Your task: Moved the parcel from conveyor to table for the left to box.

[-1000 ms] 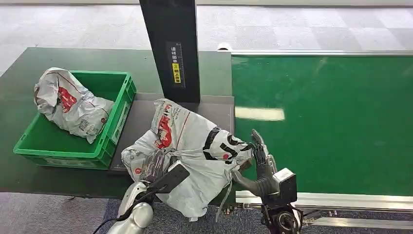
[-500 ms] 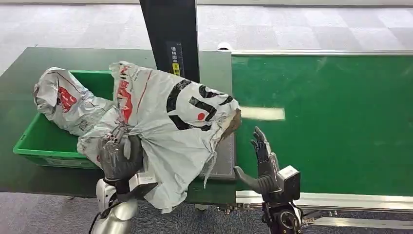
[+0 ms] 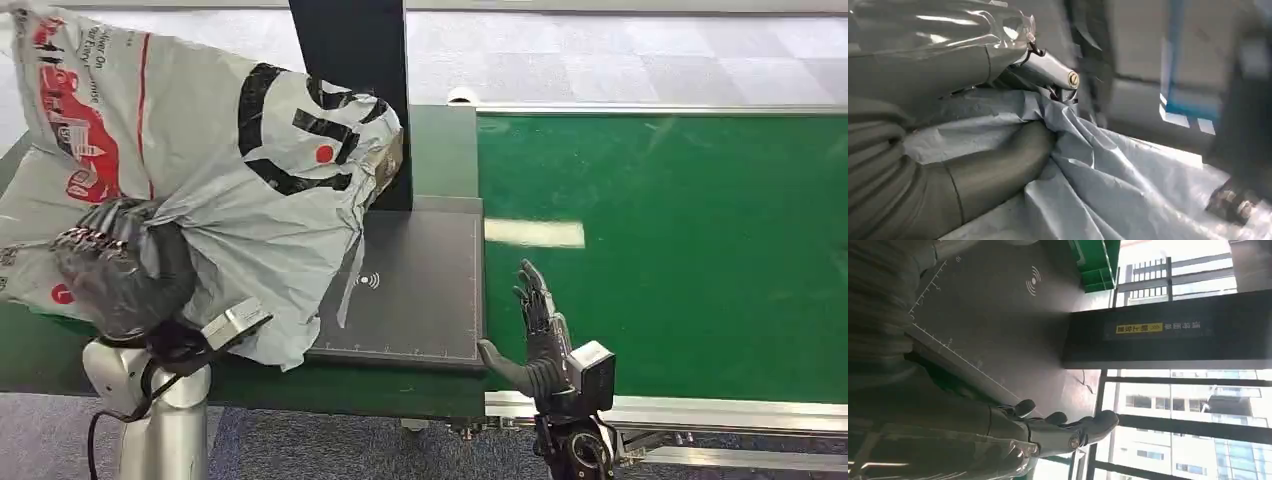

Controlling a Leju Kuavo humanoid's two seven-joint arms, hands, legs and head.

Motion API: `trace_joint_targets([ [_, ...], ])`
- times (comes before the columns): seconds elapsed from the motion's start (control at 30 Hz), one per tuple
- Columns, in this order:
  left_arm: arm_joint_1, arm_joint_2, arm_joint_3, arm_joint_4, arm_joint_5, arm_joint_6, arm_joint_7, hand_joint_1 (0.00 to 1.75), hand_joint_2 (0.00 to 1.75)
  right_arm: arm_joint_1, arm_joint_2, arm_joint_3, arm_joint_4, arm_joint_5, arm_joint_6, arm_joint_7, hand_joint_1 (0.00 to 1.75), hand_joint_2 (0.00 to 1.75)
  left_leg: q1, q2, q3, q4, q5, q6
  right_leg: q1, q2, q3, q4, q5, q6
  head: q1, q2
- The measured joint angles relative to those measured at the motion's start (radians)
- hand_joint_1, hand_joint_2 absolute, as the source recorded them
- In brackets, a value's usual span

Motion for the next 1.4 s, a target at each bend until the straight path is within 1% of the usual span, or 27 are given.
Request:
trace_joint_targets([
  [0.07, -0.039, 0.011, 0.042, 0.081, -0.118, 0.0, 0.081, 1.75, 1.75, 0.001, -0.003, 0.003, 0.0, -0.005, 0.0, 0.0, 0.0, 1.75, 0.0, 0.003, 0.0, 0.0, 0.0, 0.0, 0.0, 0.002, -0.001, 0.0, 0.001, -0.001, 0.0, 0.0],
  [0.23, -0.084, 0.024, 0.084, 0.174, -0.146, 0.0, 0.118, 1.75, 1.75, 0.001, -0.009, 0.003, 0.0, -0.006, 0.0, 0.0, 0.0, 1.75, 0.0, 0.003, 0.0, 0.0, 0.0, 0.0, 0.0, 0.002, -0.001, 0.0, 0.001, -0.001, 0.0, 0.0],
  [0.27, -0.095, 0.034, 0.089, 0.201, -0.18, 0.0, 0.172, 1.75, 1.75, 0.001, -0.01, 0.003, 0.0, -0.005, 0.0, 0.0, 0.0, 1.75, 0.0, 0.003, 0.0, 0.0, 0.0, 0.0, 0.0, 0.002, -0.001, 0.0, 0.001, -0.001, 0.0, 0.0],
  [0.3, -0.111, 0.052, 0.086, 0.239, -0.216, 0.0, 0.255, 1.75, 1.75, 0.001, -0.011, 0.003, 0.0, -0.005, 0.0, 0.0, 0.0, 1.75, 0.0, 0.003, 0.0, 0.0, 0.0, 0.0, 0.0, 0.002, -0.001, 0.0, 0.001, -0.001, 0.0, 0.0],
  [0.33, -0.125, 0.078, 0.074, 0.285, -0.249, 0.0, 0.378, 1.69, 1.75, 0.001, -0.013, 0.003, 0.0, -0.003, 0.001, 0.001, 0.0, 1.75, 0.0, 0.003, 0.0, 0.0, 0.0, 0.0, 0.0, 0.002, -0.001, 0.0, 0.001, -0.001, 0.0, 0.0],
  [0.37, -0.14, 0.105, 0.062, 0.325, -0.254, 0.0, 0.477, 1.68, 1.75, 0.001, -0.013, 0.004, 0.0, -0.003, 0.003, 0.001, 0.0, 1.75, 0.0, 0.005, 0.0, 0.0, 0.0, 0.0, 0.0, 0.003, -0.002, 0.0, 0.001, -0.001, -0.001, 0.0],
  [0.4, -0.163, 0.138, 0.051, 0.379, -0.26, 0.0, 0.576, 1.71, 1.75, 0.001, -0.015, 0.004, 0.0, -0.002, 0.005, 0.002, 0.0, 1.75, 0.0, 0.005, 0.0, 0.0, 0.0, 0.0, 0.001, 0.004, -0.003, 0.0, 0.001, -0.001, 0.0, 0.0],
  [0.43, -0.189, 0.17, 0.034, 0.439, -0.262, 0.0, 0.653, 1.75, 1.75, 0.001, -0.018, 0.004, 0.0, -0.002, 0.005, 0.002, 0.0, 1.75, 0.001, 0.004, 0.0, 0.0, 0.0, -0.001, 0.001, 0.003, -0.002, 0.0, 0.001, -0.001, 0.0, 0.0],
  [0.47, -0.216, 0.206, 0.013, 0.511, -0.263, 0.0, 0.725, 1.75, 1.75, 0.0, -0.019, 0.004, 0.0, 0.002, 0.008, 0.002, 0.0, 1.75, 0.001, 0.004, 0.0, 0.0, 0.001, -0.002, 0.001, 0.003, -0.002, 0.0, 0.001, -0.001, 0.0, 0.0],
  [0.53, -0.26, 0.27, -0.033, 0.642, -0.268, 0.0, 0.819, 1.75, 1.75, 0.0, -0.021, 0.005, 0.0, 0.004, 0.013, 0.005, 0.0, 1.75, 0.002, 0.004, 0.0, 0.0, 0.002, -0.002, 0.001, 0.003, -0.002, 0.001, 0.001, -0.001, 0.0, 0.0],
  [0.6, -0.289, 0.317, -0.058, 0.737, -0.266, 0.001, 0.857, 1.75, 1.75, 0.0, -0.022, 0.004, 0.001, 0.005, 0.016, 0.009, 0.0, 1.75, 0.002, 0.005, 0.0, 0.0, 0.002, -0.002, 0.001, 0.004, -0.002, 0.002, 0.001, -0.001, 0.0, 0.0],
  [0.7, -0.319, 0.355, -0.063, 0.831, -0.257, 0.002, 0.862, 1.75, 1.75, 0.0, -0.024, 0.004, 0.001, 0.006, 0.02, 0.011, 0.0, 1.75, 0.001, 0.005, 0.0, 0.0, 0.002, -0.002, 0.001, 0.004, -0.002, 0.002, 0.001, -0.001, 0.0, 0.0],
  [0.83, -0.353, 0.391, -0.063, 0.935, -0.258, 0.001, 0.882, 1.73, 1.75, 0.0, -0.027, 0.004, 0.001, 0.006, 0.02, 0.012, 0.0, 1.75, 0.001, 0.005, -0.001, 0.0, 0.002, -0.002, 0.001, 0.004, -0.002, 0.002, 0.001, -0.001, 0.0, 0.0],
  [0.93, -0.372, 0.406, -0.062, 0.989, -0.258, 0.0, 0.885, 1.71, 1.75, 0.0, -0.029, 0.004, 0.001, 0.006, 0.02, 0.013, 0.0, 1.75, 0.001, 0.004, -0.001, 0.0, 0.002, -0.002, 0.001, 0.004, -0.002, 0.001, 0.001, -0.001, 0.0, 0.0],
  [0.97, -0.375, 0.41, -0.062, 0.999, -0.258, 0.0, 0.886, 1.4, 1.75, 0.0, -0.029, 0.004, 0.001, 0.006, 0.02, 0.014, 0.0, 1.75, 0.001, 0.004, -0.001, 0.0, 0.002, -0.002, 0.001, 0.004, -0.002, 0.001, 0.001, -0.001, 0.0, 0.0],
  [1.0, -0.379, 0.412, -0.062, 1.008, -0.258, 0.0, 0.886, 0.42, 1.75, 0.0, -0.03, 0.004, 0.001, 0.006, 0.02, 0.014, 0.0, 1.75, 0.001, 0.004, -0.001, 0.0, 0.002, -0.002, 0.001, 0.004, -0.002, 0.002, 0.001, -0.001, 0.0, 0.0],
  [1.03, -0.382, 0.413, -0.062, 1.018, -0.258, 0.0, 0.886, 0.3, 1.75, 0.0, -0.031, 0.004, 0.001, 0.006, 0.02, 0.014, 0.0, 1.75, 0.001, 0.004, 0.0, 0.0, 0.002, -0.002, 0.001, 0.004, -0.002, 0.002, 0.001, -0.001, 0.0, 0.0],
  [1.07, -0.384, 0.415, -0.062, 1.026, -0.26, 0.0, 0.89, 0.12, 1.75, 0.0, -0.031, 0.004, 0.001, 0.006, 0.02, 0.014, 0.0, 1.75, 0.001, 0.004, 0.0, 0.0, 0.002, -0.002, 0.001, 0.004, -0.002, 0.002, 0.001, -0.001, 0.0, 0.0],
  [1.1, -0.385, 0.418, -0.062, 1.032, -0.263, 0.001, 0.899, 1.61, 1.75, 0.0, -0.031, 0.004, 0.001, 0.007, 0.02, 0.014, 0.0, 1.75, 0.001, 0.004, 0.0, 0.0, 0.002, -0.002, 0.001, 0.004, -0.002, 0.002, 0.001, -0.001, 0.0, 0.0],
  [1.17, -0.378, 0.427, -0.064, 1.021, -0.265, 0.003, 0.928, 1.75, 1.75, 0.0, -0.031, 0.004, 0.001, 0.008, 0.02, 0.014, 0.0, 1.75, 0.002, 0.004, 0.0, 0.0, 0.002, -0.003, 0.001, 0.004, -0.002, 0.002, 0.001, -0.001, 0.0, 0.0],
  [1.2, -0.366, 0.43, -0.064, 0.995, -0.265, 0.003, 0.928, 1.75, 1.75, 0.001, -0.031, 0.004, 0.001, 0.01, 0.02, 0.014, 0.0, 1.75, 0.002, 0.005, 0.0, 0.0, 0.002, -0.003, 0.001, 0.004, -0.002, 0.002, 0.001, -0.001, 0.0, 0.0],
  [1.4, -0.294, 0.436, -0.02, 0.786, -0.268, 0.003, 0.838, 1.75, 1.75, 0.002, -0.033, 0.004, 0.001, 0.01, 0.013, 0.021, 0.0, 1.75, 0.001, 0.004, -0.001, 0.0, 0.002, -0.003, 0.001, 0.004, -0.003, 0.002, 0.001, -0.002, 0.0, 0.0],
])
